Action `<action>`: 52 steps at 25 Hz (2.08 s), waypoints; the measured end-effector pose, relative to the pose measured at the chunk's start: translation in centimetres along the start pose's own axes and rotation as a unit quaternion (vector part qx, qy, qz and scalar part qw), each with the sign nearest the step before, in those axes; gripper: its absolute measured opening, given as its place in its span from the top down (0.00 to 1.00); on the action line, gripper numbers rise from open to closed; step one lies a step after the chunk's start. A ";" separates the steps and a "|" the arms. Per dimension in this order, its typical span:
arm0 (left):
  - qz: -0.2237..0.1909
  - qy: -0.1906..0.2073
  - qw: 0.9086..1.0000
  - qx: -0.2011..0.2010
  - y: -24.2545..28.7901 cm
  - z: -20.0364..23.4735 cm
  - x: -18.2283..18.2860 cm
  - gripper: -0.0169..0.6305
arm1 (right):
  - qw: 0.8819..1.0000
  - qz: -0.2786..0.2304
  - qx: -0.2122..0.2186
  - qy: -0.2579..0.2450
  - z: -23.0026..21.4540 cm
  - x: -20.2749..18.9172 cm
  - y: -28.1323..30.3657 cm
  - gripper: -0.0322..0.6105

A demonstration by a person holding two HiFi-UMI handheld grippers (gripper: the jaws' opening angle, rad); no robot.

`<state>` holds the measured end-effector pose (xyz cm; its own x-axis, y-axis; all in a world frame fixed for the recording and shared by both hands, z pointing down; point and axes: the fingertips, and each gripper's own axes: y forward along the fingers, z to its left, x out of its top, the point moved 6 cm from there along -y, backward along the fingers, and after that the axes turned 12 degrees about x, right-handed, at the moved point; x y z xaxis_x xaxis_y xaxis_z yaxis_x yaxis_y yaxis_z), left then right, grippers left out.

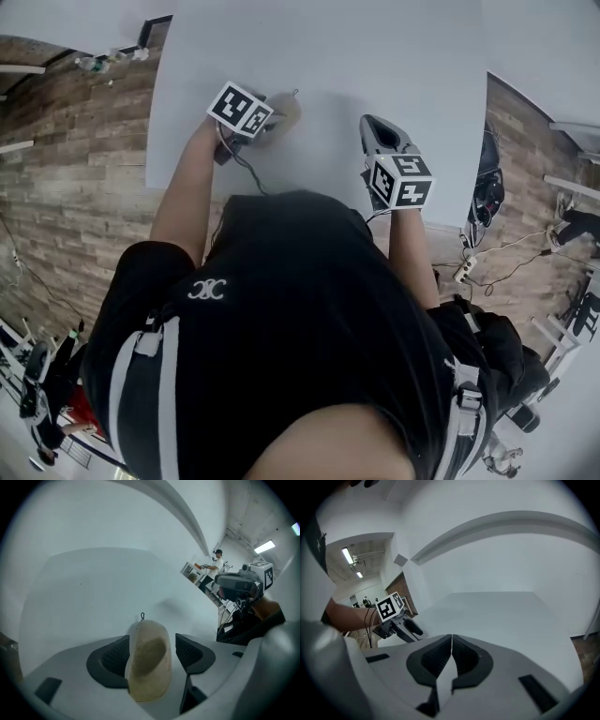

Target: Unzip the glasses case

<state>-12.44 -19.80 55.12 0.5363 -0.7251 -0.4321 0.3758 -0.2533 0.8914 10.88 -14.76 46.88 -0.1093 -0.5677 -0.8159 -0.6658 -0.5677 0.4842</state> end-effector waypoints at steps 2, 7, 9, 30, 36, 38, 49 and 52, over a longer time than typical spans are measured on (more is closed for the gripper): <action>0.015 0.006 1.000 -0.007 0.8 0.3 -0.4 0.53 | 1.000 0.000 -0.006 0.001 0.5 0.0 0.2 0.93; 0.052 0.034 0.998 -0.012 2.7 0.6 -1.1 0.39 | 1.000 0.005 -0.019 0.000 1.2 0.0 0.7 0.93; 0.061 0.033 0.997 -0.031 3.5 0.0 -1.2 0.30 | 1.000 0.010 -0.023 0.001 1.3 -0.1 0.5 0.93; -0.175 0.044 0.982 -0.056 -0.3 -4.8 3.0 0.46 | 0.999 -0.027 -0.006 -0.018 3.0 2.5 1.1 0.93; -0.294 0.099 0.951 -0.013 -5.1 -6.9 6.9 0.46 | 0.990 -0.138 0.036 -0.002 4.3 6.9 0.3 0.92; -0.300 0.116 0.947 -0.014 -6.0 -8.1 7.3 0.46 | 0.989 -0.145 0.030 -0.026 4.8 7.6 0.1 0.92; -0.365 0.129 0.922 0.022 -9.0 -11.2 7.9 0.47 | 0.982 -0.167 0.084 0.011 6.1 9.6 -0.7 0.70; -0.368 0.146 0.917 0.046 -9.4 -11.1 7.8 0.47 | 0.980 -0.171 0.100 0.027 6.7 10.4 -0.3 0.70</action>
<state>-3.39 -15.99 41.86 0.3475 -0.1365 -0.9277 0.6587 -0.6686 0.3452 5.02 -16.49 36.12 0.1812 -0.3976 -0.8995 -0.7885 -0.6053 0.1087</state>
